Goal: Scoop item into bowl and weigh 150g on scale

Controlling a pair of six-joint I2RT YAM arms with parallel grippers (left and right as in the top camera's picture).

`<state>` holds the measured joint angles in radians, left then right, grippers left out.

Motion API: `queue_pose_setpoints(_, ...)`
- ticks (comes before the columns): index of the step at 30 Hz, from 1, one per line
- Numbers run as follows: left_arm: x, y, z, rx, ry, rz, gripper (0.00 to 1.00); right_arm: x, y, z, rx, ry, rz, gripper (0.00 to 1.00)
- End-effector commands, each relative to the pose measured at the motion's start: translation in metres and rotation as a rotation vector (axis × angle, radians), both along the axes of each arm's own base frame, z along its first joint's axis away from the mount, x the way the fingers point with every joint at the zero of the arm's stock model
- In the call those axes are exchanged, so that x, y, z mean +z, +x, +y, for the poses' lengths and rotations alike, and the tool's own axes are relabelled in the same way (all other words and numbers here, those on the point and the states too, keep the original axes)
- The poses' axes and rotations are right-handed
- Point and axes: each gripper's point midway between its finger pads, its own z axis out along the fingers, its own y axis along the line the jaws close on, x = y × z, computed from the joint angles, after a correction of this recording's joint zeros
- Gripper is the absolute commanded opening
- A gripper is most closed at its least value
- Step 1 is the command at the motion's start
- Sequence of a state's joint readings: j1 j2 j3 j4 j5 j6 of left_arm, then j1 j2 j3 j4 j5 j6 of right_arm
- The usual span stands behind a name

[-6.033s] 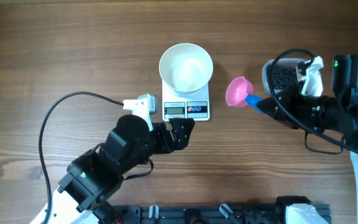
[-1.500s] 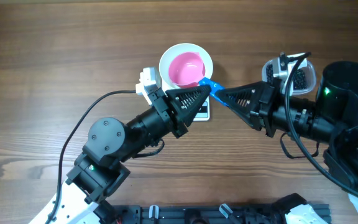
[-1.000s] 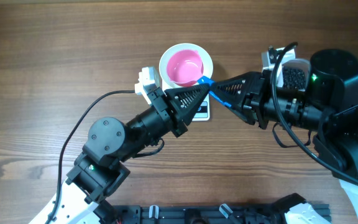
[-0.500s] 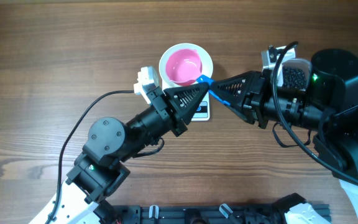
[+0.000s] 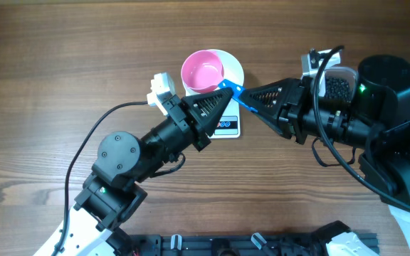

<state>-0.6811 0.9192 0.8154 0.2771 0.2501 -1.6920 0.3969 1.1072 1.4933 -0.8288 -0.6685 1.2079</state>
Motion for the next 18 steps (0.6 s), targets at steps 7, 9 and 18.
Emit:
queue_pose_setpoints(7, 0.0017, 0.0041, 0.0026, 0.023, 0.0, -0.008, 0.04, 0.0072, 0.001, -0.0002, -0.018, 0.013, -0.002, 0.29)
queue_pose_setpoints(9, 0.0017, 0.0041, 0.0026, 0.023, 0.0, -0.008, 0.04, 0.0074, 0.0011, -0.0002, -0.018, 0.014, -0.002, 0.29)
queue_pose_setpoints(18, 0.0018, 0.0057, 0.0039, 0.035, -0.002, -0.006, 0.04, 0.0077, 0.0012, -0.0001, -0.026, 0.026, 0.018, 0.25)
